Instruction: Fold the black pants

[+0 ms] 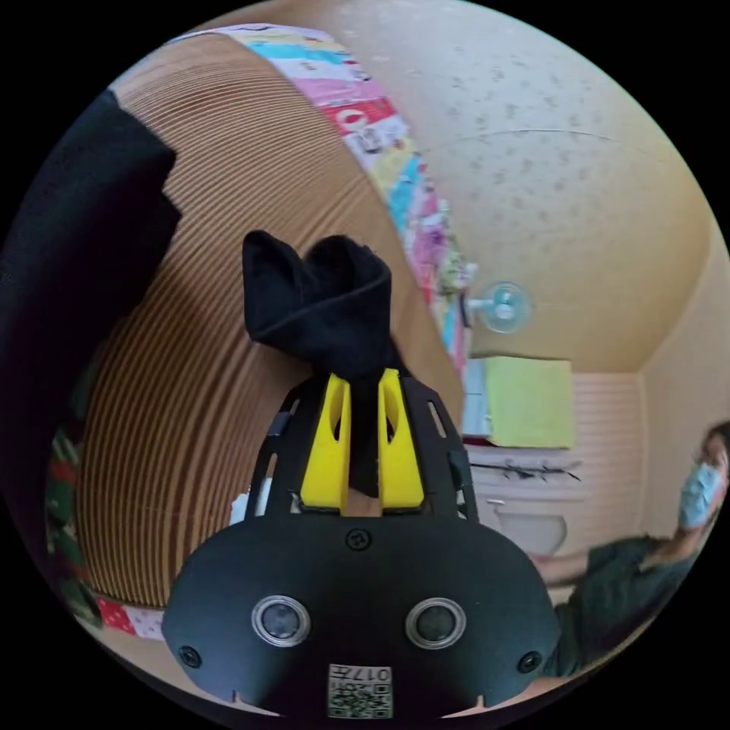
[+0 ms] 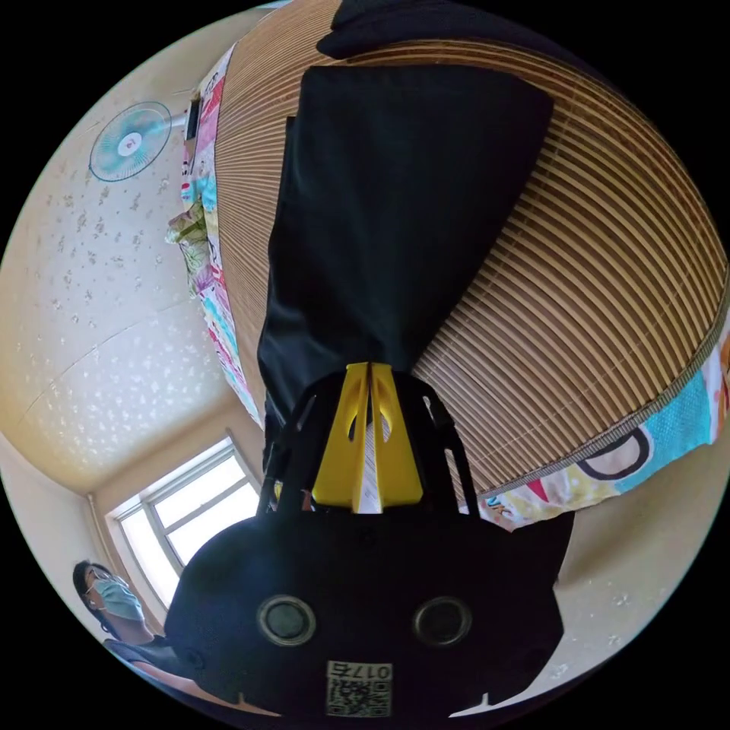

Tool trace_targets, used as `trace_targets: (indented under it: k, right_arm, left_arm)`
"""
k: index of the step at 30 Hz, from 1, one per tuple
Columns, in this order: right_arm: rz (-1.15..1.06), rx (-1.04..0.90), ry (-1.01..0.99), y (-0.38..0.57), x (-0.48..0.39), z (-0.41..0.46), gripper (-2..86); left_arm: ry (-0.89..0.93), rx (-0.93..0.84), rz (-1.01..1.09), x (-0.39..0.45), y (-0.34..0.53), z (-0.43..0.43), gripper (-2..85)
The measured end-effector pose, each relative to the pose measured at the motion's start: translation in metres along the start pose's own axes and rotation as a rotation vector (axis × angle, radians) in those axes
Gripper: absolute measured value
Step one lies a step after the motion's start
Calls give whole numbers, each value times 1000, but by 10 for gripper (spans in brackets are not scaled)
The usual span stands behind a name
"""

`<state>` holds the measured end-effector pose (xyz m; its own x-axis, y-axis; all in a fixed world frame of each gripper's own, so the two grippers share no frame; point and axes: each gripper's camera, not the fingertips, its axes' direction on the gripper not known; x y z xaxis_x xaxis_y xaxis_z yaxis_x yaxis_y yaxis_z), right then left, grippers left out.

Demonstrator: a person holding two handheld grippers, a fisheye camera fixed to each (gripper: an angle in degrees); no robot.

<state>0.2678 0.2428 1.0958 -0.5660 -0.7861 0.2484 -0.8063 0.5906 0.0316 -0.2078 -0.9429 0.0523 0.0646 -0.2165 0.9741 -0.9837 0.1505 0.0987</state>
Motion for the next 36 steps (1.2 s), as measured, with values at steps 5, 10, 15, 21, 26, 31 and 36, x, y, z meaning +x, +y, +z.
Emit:
trace_targets:
  k: [5,10,15,21,26,31,36]
  right_arm:
    - [8,13,-2,21,7,-7,2]
    - [67,28,-44,46,25,-12,2]
    - [61,35,-109,56,35,-23,2]
    - [61,31,-154,60,54,-39,2]
    - [65,31,-212,56,76,-54,3]
    - [-79,-104,-153,41,74,-69,8]
    - [-266,-278,46,33,49,-65,13]
  left_arm:
    - [138,140,0,-16,65,-73,63]
    - [-176,210,-482,-108,130,-74,62]
    - [-53,281,-361,-73,115,-65,61]
    - [3,102,141,98,104,26,62]
    - [-33,-282,468,197,155,189,102]
    - [123,-572,408,174,193,270,91]
    - [-172,-341,191,100,177,225,147]
